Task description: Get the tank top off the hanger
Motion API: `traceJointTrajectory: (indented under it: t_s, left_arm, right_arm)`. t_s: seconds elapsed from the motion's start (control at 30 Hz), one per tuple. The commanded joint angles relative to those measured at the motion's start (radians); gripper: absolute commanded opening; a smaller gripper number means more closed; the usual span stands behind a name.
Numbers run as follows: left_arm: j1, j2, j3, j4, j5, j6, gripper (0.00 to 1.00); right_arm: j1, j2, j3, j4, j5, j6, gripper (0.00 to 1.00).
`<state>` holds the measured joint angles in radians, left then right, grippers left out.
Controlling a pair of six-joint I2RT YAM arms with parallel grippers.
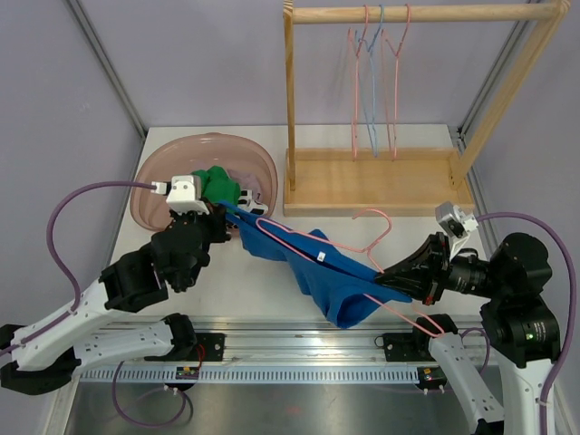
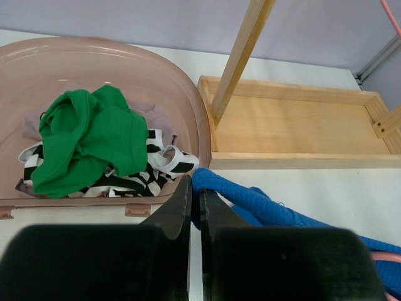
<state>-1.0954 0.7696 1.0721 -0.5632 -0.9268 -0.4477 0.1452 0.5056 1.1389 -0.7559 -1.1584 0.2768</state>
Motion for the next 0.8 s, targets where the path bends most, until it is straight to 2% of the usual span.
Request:
traceJointTrajectory:
  t_s: [0.0,0.1,0.13,0.27,0.33,0.43,0.53,0.7,0.77]
  left_arm:
    - [0.043,-0.013,0.045,-0.061,-0.041,-0.051,0.0]
    - [0.045,-0.013,0.045,-0.035,0.049,-0.014,0.0]
    - [0.043,-0.019,0.035,-0.008,0.098,0.009,0.0]
    - [0.042,-0.059,-0.085,0.208,0.507,0.092,0.0]
    - [0.042,-0.066,-0.125,0.261,0.651,0.093,0.0]
    - [0.031,-0.052,-0.181,0.321,0.732,0.081,0.0]
    - [0.0,-0.047,-0.228,0.371,0.833,0.084,0.0]
    - [-0.121,-0.026,-0.282,0.457,0.921,0.13,0.0]
    - [-0.174,0.002,-0.282,0.45,0.948,0.144,0.0]
  right_arm:
    - [0.01,-0.032,0.007,0.062,-0.089,0.025,0.0]
    - [0.01,-0.052,-0.01,0.124,-0.07,0.054,0.0]
    - [0.01,-0.059,-0.025,0.159,-0.043,0.114,0.0]
    - [0.01,-0.143,-0.177,0.533,0.1,0.323,0.0]
    - [0.008,-0.179,-0.235,0.744,0.175,0.436,0.0]
    - [0.01,-0.202,-0.315,0.945,0.288,0.516,0.0]
    - [0.01,-0.2,-0.352,1.026,0.39,0.542,0.0]
    - [0.01,-0.199,-0.448,1.181,0.595,0.631,0.0]
    - [0.01,-0.214,-0.534,1.341,0.661,0.66,0.0]
